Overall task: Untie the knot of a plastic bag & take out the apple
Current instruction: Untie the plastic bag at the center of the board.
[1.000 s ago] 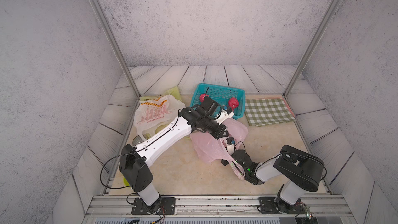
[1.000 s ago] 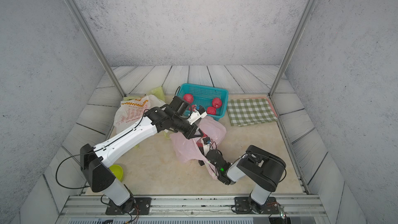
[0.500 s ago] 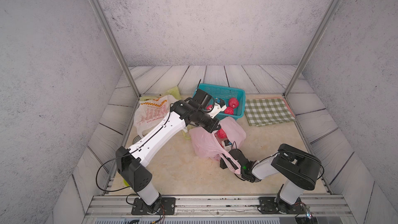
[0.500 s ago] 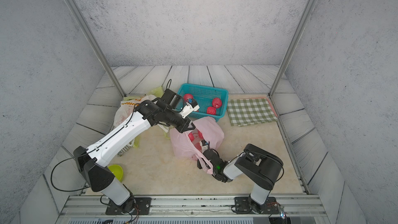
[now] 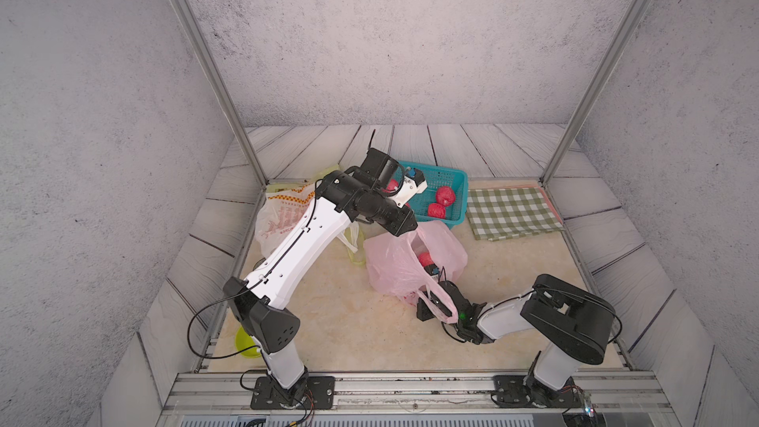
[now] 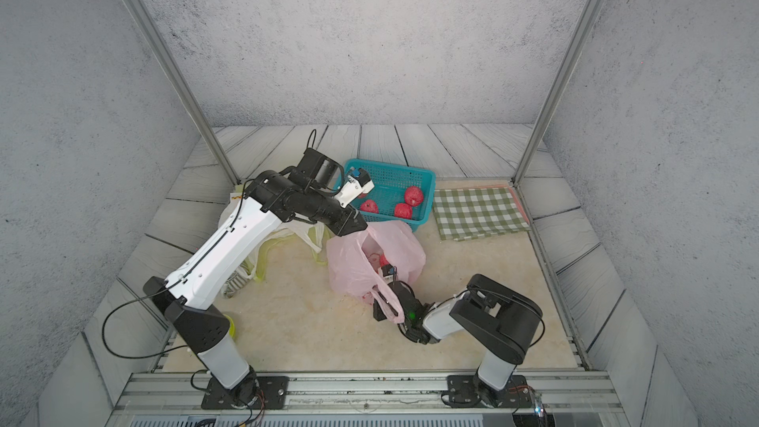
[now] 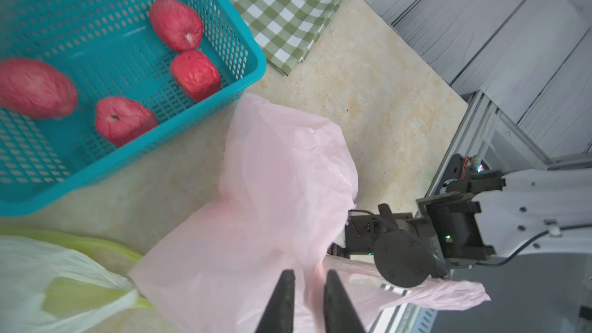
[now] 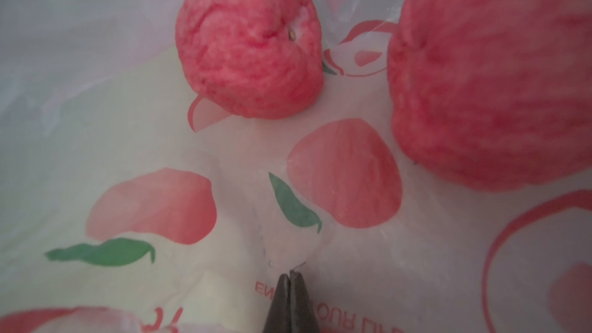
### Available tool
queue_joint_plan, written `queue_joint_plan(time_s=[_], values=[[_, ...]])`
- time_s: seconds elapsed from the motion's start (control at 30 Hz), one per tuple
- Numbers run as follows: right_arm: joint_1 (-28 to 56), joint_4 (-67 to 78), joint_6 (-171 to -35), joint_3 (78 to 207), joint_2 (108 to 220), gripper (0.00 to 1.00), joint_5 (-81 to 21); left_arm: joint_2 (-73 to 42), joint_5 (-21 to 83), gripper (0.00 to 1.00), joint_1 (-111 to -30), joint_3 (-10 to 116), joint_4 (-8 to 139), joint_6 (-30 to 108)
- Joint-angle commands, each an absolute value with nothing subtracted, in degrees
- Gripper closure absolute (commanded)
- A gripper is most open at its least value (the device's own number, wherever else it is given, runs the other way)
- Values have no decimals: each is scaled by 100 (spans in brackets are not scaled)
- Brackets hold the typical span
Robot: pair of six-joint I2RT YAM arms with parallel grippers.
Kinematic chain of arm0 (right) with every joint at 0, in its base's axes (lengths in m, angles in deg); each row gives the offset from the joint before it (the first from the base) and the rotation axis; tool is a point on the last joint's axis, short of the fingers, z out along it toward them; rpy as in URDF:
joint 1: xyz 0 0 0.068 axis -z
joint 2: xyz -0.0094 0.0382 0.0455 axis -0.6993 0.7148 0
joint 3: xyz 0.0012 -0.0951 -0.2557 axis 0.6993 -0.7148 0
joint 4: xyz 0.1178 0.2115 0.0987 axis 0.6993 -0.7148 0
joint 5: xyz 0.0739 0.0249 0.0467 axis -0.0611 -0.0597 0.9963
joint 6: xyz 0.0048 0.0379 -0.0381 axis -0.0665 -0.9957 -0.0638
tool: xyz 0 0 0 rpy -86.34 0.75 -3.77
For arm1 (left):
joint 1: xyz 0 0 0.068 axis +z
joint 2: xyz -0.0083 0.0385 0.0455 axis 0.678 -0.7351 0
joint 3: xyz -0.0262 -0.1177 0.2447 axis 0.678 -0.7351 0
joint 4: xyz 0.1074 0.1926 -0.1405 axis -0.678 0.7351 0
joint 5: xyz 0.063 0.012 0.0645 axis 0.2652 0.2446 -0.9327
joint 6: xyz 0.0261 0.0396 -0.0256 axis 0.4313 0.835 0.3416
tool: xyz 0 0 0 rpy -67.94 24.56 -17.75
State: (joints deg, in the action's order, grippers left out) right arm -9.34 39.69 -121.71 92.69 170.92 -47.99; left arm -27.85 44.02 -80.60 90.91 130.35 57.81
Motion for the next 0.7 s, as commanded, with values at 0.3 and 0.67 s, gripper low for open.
queue_joint_plan(time_s=[0.3, 0.67], values=[[-899, -1290, -11303, 10718, 13678, 63, -5273, -1299, 5120, 68, -8013, 6447, 11395, 5473], [-898, -3117, -11488, 11164, 12921, 44, -6128, -1221, 4343, 57, -8110, 7080, 11879, 5480]])
